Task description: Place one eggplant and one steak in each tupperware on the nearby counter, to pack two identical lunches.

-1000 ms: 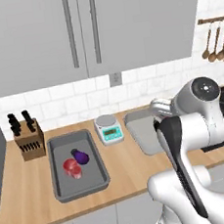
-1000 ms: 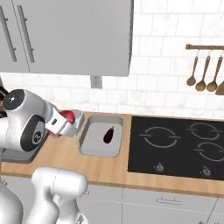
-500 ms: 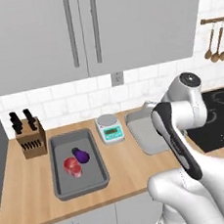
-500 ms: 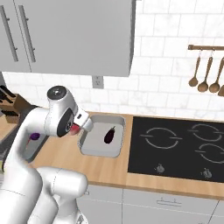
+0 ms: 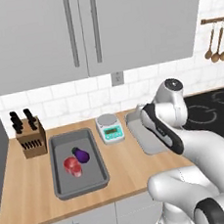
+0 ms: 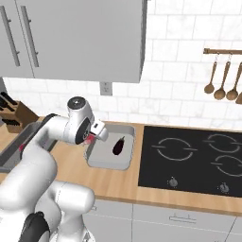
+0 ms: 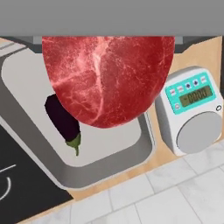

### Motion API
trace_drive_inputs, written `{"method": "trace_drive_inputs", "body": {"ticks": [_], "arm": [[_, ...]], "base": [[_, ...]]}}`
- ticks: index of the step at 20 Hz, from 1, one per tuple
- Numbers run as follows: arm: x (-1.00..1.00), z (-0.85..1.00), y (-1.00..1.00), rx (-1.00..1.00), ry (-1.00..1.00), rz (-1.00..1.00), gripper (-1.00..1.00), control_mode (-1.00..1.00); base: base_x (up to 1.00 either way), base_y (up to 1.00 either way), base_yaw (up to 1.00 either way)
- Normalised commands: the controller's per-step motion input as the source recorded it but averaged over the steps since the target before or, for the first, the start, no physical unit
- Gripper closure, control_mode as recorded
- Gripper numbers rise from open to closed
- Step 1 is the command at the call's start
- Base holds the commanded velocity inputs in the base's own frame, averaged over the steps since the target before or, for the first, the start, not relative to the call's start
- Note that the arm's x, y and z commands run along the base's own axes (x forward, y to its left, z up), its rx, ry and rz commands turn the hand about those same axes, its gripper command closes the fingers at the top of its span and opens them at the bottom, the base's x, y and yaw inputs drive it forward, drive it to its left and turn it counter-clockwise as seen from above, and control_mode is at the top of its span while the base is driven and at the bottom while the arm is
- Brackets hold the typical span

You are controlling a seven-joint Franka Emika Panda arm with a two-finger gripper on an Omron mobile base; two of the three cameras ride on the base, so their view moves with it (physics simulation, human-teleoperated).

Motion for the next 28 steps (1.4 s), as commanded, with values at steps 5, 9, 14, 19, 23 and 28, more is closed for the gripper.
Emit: {"method": "trace_drive_inputs", "body": {"ticks": [5,9,14,19,23,28], "arm": [[0.2,-0.39,0.0,0.0,-0.01,0.0,1.0,-1.0],[0.09,-0.33,-0.05,0.0,0.0,0.0,1.0,-1.0],[0.14,-0.27,-0.1,0.0,0.0,0.0,1.0,-1.0],[0.3,-0.2,-0.08,0.0,0.0,0.0,1.0,-1.0],[0.36,-0.19,-0.06,0.0,0.01,0.0,1.0,-1.0],[0.38,-0.22,-0.1,0.0,0.02,0.0,1.0,-1.0]], "base": [[0.0,0.0,0.0],[0.0,0.0,0.0],[0.0,0.0,0.0],[0.0,0.0,0.0],[0.0,0.0,0.0],[0.0,0.0,0.0]]}}
